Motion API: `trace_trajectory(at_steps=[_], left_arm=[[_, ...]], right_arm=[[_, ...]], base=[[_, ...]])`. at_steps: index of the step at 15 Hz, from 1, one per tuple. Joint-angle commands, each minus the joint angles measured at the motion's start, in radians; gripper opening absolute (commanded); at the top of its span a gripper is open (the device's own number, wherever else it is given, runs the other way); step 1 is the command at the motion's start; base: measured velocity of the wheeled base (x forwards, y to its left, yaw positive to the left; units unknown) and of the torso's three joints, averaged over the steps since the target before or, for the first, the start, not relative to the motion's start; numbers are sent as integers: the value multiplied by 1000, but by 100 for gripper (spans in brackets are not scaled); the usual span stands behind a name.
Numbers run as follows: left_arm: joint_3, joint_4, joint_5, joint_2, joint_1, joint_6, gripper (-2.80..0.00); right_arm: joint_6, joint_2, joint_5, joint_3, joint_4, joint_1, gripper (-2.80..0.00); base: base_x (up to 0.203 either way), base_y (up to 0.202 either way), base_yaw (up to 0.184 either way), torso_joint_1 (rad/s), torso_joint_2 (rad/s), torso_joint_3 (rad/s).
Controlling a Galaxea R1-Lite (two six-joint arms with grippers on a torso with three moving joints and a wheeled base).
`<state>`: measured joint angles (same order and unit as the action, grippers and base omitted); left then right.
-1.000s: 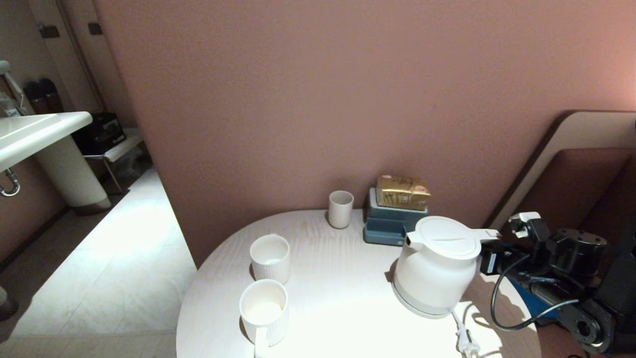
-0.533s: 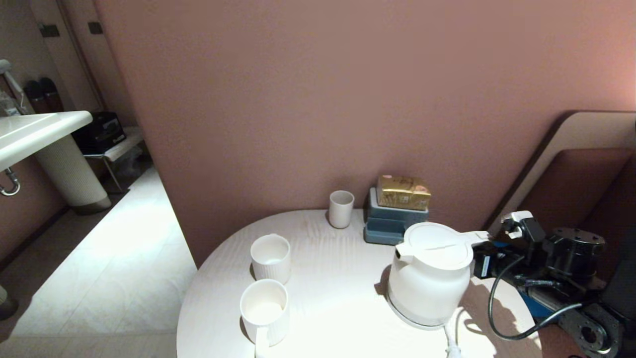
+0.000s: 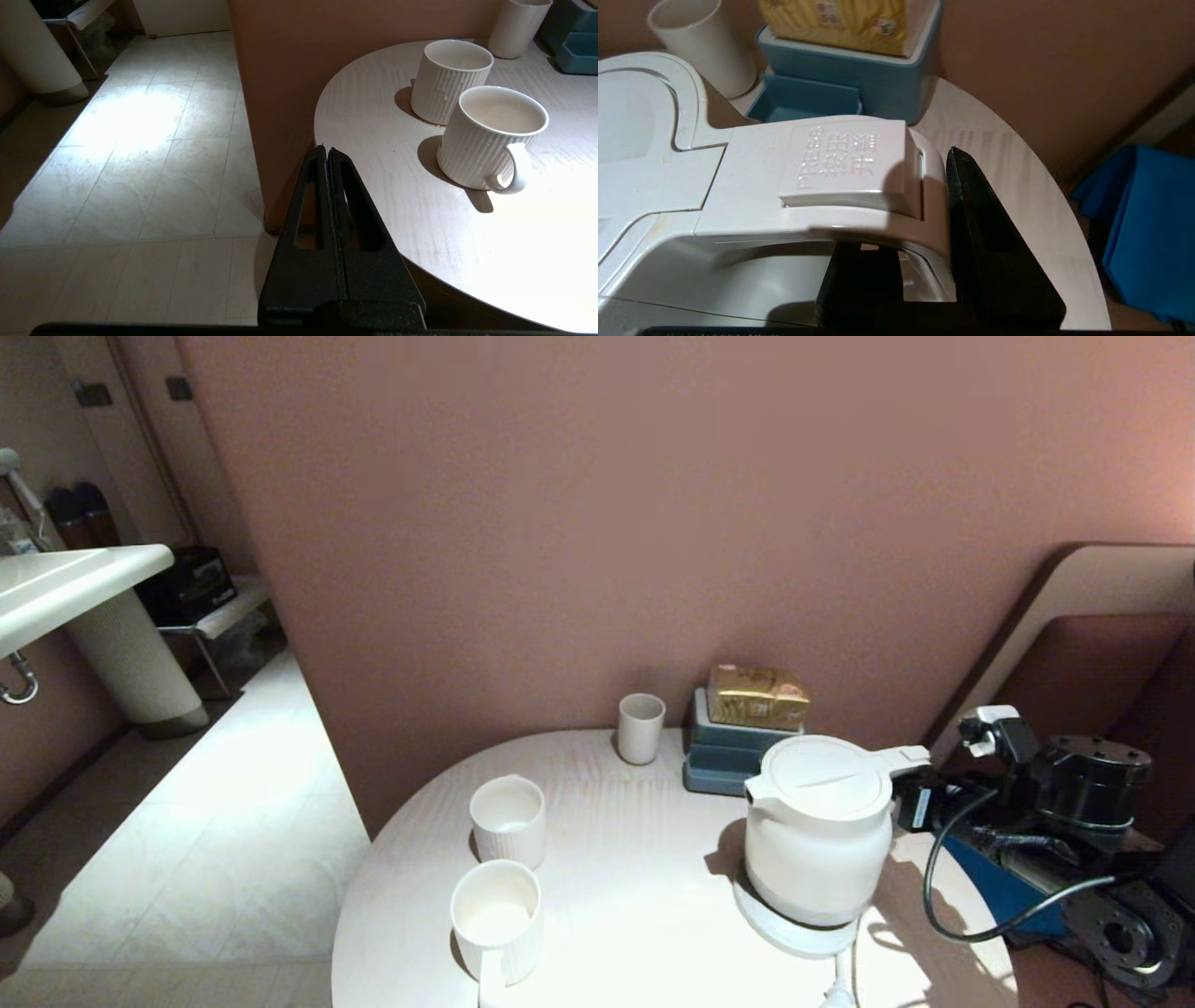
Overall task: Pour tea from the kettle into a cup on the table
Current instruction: Pick up the kettle, then pour water into the cup
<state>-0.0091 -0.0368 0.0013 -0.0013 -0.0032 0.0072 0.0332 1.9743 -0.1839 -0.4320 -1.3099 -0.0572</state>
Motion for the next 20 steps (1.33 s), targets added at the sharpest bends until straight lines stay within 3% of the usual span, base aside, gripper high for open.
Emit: trace_trajectory(at_steps=[1, 6, 12, 20], left_arm=[[0, 0, 0, 1, 0, 0, -280], [0, 1, 0, 1, 0, 0, -280], [0, 0, 0, 1, 0, 0, -280], [0, 0, 0, 1, 0, -1, -280]], right_arm=[[21, -27, 2, -27, 34, -1, -280], [42, -76, 7, -65, 98, 13, -280], [76, -206, 65, -266, 408, 65, -280], [59, -193, 290, -429, 619, 382, -280]], base=[[0, 0, 0, 0, 0, 0], [0, 0, 0, 0, 0, 0], [0, 0, 0, 0, 0, 0], [0, 0, 0, 0, 0, 0]])
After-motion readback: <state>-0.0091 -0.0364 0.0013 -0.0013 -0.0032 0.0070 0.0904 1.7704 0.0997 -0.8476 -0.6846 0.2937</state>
